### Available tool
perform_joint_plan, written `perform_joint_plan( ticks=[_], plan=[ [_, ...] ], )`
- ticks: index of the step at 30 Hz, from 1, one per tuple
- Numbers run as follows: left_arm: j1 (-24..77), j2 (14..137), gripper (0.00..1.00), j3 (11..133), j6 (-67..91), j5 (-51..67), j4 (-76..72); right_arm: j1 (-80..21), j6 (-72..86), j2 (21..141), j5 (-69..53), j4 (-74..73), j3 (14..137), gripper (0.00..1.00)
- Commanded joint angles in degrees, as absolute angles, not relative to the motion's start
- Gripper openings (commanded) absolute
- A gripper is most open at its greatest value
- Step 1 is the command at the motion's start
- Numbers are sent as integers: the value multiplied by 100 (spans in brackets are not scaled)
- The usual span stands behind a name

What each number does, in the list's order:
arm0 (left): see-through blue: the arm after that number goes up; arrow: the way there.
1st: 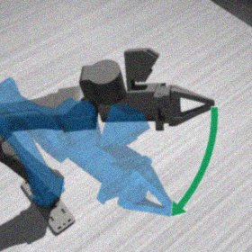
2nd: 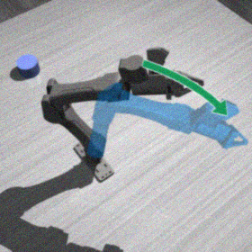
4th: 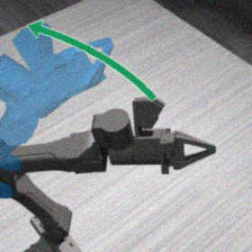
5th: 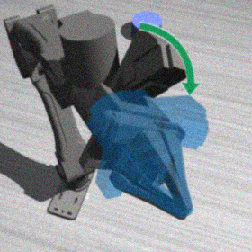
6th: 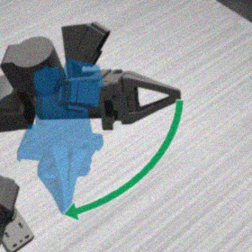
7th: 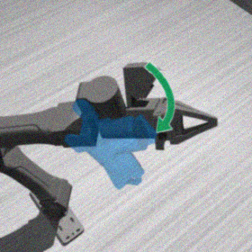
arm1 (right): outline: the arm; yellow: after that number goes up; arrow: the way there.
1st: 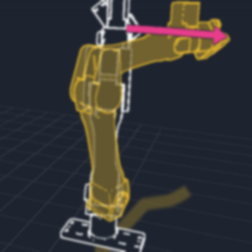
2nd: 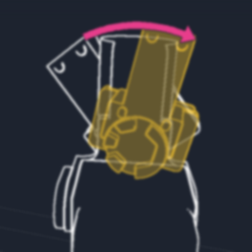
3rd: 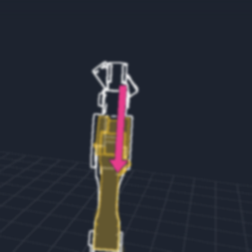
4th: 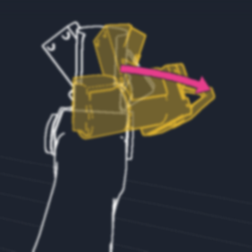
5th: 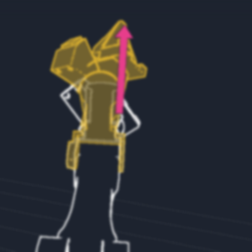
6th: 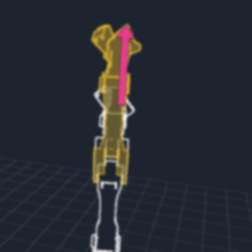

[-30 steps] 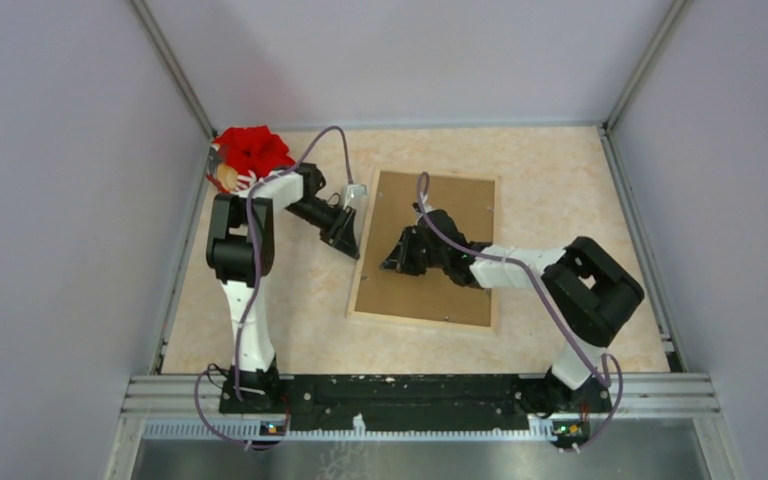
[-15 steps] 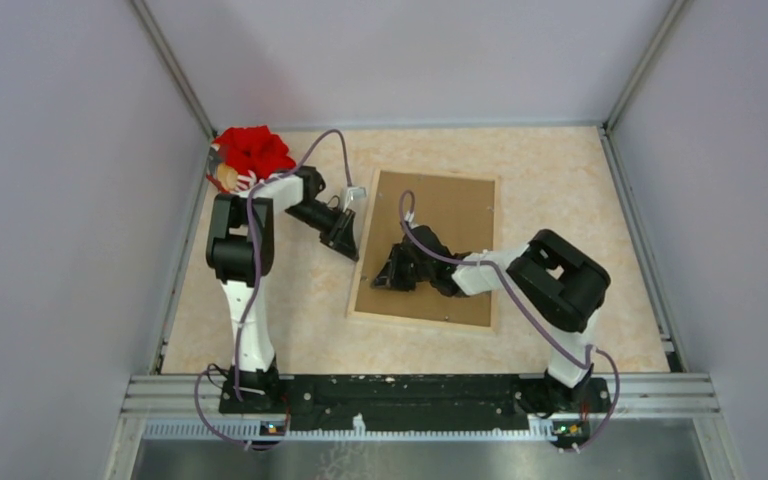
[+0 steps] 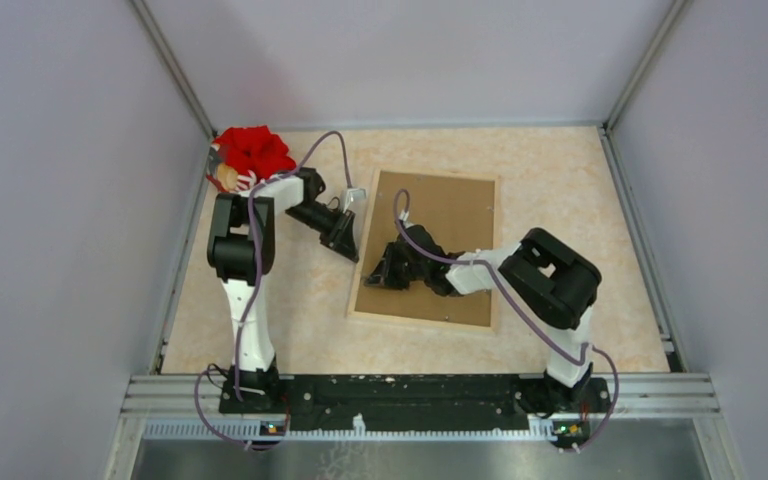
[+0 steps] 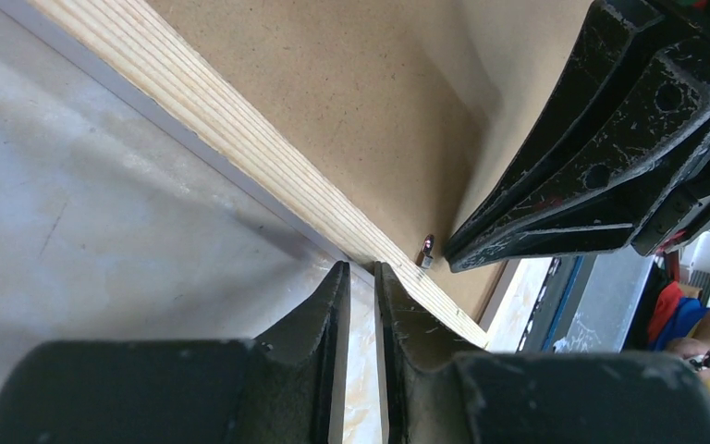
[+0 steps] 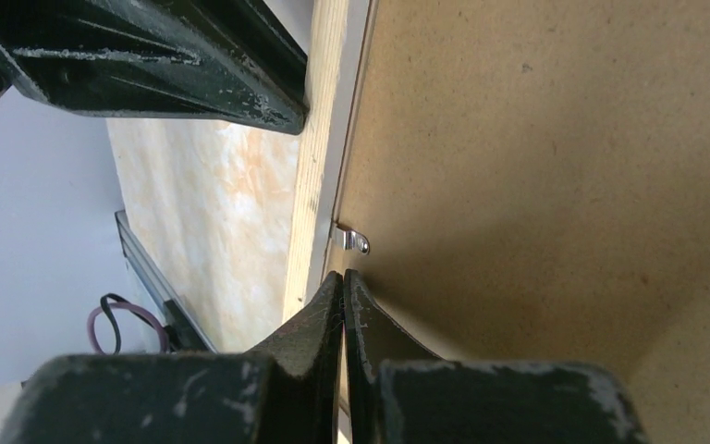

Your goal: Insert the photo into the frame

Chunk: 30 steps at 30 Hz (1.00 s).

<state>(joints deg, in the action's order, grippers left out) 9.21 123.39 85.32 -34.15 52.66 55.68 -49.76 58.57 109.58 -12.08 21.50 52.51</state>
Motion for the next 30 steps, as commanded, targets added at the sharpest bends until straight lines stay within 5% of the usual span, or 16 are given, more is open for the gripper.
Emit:
perform_joint_plan(
  ticks=[1, 20, 30],
  plan=[
    [949, 12269, 21, 8425, -3493, 5191, 5457, -5032, 5792, 11179, -1061, 2206, 5590, 0],
    [943, 12102, 21, 8359, -3660, 5115, 5591, -4973, 5794, 10985, -1655, 2471, 5687, 1],
    [896, 11840, 27, 8381, -3752, 5030, 5698, -3448, 5079, 9927, -2052, 1406, 6266, 42]
  ],
)
